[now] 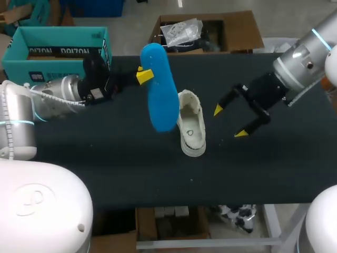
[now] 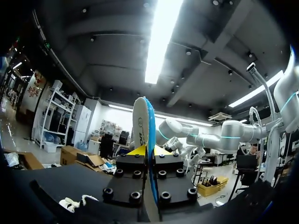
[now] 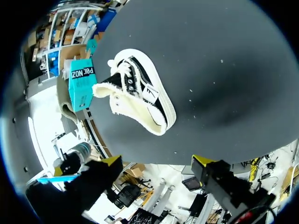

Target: Open the shoe tongue, take the insole out of the shoe, put the insole back into the shoe, and pack the shoe into the shoebox

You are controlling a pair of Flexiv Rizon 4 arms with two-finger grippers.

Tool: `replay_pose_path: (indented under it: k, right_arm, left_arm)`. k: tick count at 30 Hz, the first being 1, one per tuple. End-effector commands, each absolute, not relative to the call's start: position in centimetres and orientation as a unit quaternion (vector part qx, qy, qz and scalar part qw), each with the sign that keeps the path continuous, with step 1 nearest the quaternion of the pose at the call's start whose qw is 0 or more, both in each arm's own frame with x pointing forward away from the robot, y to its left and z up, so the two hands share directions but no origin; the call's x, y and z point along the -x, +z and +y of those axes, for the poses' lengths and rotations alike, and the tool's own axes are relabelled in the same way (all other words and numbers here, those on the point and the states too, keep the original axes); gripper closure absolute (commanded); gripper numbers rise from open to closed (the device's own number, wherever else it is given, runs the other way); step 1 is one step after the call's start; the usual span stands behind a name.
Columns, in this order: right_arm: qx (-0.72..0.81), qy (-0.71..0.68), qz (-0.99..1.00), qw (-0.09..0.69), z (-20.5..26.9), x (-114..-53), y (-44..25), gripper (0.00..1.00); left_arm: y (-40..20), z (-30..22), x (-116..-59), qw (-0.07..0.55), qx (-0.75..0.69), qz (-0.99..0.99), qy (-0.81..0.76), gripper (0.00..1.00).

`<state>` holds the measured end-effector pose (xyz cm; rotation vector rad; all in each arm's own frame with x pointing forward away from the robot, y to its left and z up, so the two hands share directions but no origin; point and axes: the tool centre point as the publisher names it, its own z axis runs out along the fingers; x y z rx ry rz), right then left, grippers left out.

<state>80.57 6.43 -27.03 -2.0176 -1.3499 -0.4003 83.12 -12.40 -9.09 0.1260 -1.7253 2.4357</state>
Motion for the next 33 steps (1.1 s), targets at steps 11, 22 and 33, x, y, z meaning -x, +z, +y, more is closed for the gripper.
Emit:
replay_pose_path:
  k: [11, 22, 33]
  right_arm:
    - [0.835, -0.049, -0.330, 0.436, 7.2, -79.6, -25.7, 0.00]
    - [0.841, -0.022, -0.288, 0.458, 8.7, -81.2, -25.7, 0.00]
    - [0.857, 0.019, -0.111, 0.502, 9.1, -81.5, -25.8, 0.00]
  left_arm:
    - [-9.7, -13.9, -83.7, 0.099, -0.013, -0.584, 0.806, 1.00]
    - [-9.7, -13.9, -83.7, 0.099, -0.013, -0.584, 0.806, 1.00]
    - [-9.7, -13.9, -83.7, 0.099, -0.013, -0.584, 0.806, 1.00]
